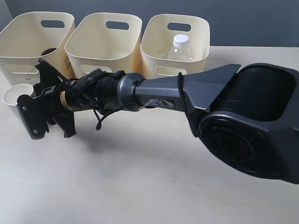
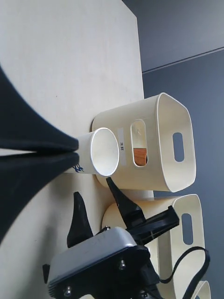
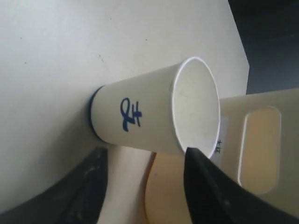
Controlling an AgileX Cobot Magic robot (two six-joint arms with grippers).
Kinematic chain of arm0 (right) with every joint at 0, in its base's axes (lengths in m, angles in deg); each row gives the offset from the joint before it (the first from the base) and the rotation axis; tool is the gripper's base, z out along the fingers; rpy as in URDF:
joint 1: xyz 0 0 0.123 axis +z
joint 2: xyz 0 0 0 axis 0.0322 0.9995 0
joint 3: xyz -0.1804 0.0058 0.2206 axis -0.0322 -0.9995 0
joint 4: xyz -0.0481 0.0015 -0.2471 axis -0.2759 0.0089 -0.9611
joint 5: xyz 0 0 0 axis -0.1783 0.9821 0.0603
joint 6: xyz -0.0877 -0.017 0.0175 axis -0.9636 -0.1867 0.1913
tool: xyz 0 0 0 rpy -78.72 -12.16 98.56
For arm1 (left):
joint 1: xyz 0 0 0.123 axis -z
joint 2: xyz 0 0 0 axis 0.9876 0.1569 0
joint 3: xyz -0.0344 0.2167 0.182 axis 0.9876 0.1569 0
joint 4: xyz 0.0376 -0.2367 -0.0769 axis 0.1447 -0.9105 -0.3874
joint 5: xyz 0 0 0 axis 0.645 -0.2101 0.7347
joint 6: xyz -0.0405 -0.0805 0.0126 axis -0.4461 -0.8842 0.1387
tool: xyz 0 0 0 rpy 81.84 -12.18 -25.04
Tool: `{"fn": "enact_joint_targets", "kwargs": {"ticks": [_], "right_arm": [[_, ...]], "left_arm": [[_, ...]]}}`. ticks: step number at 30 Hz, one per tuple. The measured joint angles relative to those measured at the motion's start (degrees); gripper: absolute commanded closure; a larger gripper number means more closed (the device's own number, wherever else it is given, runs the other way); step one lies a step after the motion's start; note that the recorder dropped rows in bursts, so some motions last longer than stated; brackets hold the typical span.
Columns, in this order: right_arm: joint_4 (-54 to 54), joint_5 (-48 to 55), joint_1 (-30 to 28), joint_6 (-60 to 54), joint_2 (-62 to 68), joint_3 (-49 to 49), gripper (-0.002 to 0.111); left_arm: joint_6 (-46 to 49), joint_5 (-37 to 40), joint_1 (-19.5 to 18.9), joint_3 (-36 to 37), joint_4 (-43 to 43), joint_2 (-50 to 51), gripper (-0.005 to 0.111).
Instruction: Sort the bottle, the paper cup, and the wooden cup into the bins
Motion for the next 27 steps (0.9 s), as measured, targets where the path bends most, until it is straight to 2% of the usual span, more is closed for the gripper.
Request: {"fn": "enact_joint_targets", "kwargs": {"ticks": [9,14,27], "right_arm": [[0.0,2.04,-0.11,-6.55,0.0,1.63,0.06],[0.0,0.04,-0.11,-6.93,0.0,4.89,0.069],[0.0,-2.35,-0.11,-7.39,2.2,6.75,0.069]], "left_arm": [[0.0,0.0,0.0,0.0,0.0,0.0,0.107],[0.0,0.0,0.0,0.0,0.0,0.0,0.107],[0.0,0.0,0.0,0.0,0.0,0.0,0.107]]}}
